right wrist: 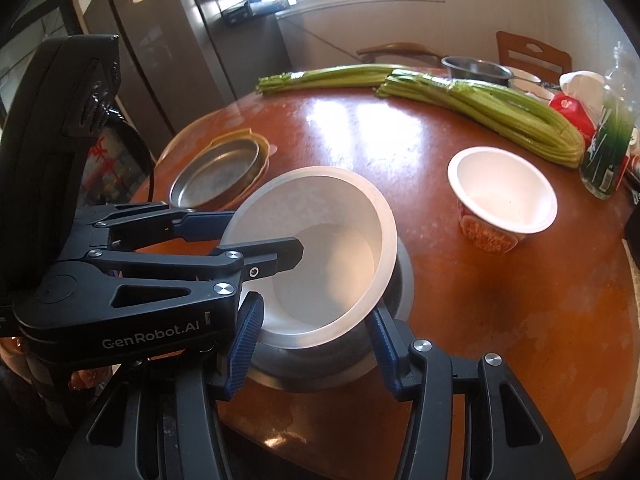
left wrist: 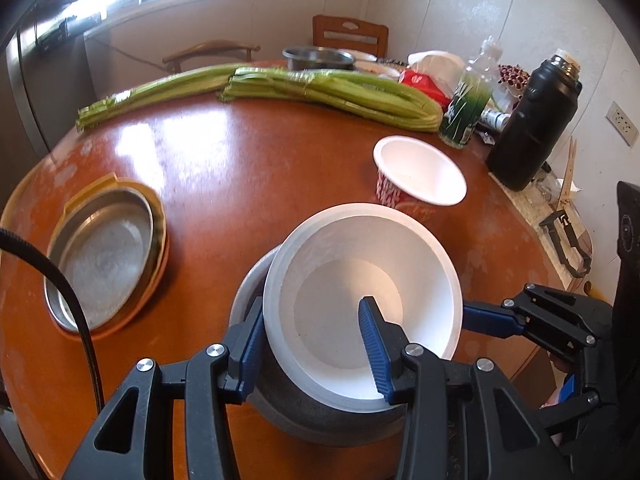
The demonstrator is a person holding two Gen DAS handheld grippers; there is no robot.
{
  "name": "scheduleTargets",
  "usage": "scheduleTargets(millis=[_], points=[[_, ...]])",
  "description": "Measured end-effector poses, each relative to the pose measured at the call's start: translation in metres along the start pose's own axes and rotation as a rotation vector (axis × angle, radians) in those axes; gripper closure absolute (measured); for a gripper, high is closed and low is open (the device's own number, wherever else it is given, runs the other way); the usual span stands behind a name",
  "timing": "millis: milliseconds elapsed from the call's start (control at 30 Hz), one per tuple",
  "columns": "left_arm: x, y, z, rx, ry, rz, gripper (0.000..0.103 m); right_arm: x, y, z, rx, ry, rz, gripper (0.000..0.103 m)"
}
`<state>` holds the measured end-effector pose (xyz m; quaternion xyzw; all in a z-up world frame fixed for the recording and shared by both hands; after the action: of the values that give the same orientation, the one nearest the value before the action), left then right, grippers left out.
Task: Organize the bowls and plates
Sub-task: 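Carry the white bowl over the steel bowl and lower it inside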
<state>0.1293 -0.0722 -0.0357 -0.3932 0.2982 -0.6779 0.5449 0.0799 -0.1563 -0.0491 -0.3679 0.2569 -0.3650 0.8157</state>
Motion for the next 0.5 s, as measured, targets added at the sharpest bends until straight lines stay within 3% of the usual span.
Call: scheduleTargets(millis=[500], points=[[-0.006, 0.014, -0.01, -0.051, -0.006, 0.006, 0.058, -0.004, 0.015, -0.008, -0.071, -0.022, -0.013, 0.048]])
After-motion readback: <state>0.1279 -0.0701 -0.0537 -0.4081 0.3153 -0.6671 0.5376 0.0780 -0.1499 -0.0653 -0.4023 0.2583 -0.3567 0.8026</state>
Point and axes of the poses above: each gripper's, at about its wrist camera, not at the fingertips, and y roughly the way its jaws point, x to its right, z to its top, the point moved 7 cm from there along y, roughly the way its jaws point, and after that the axes turned 7 degrees about -y, right-handed, at the moved point
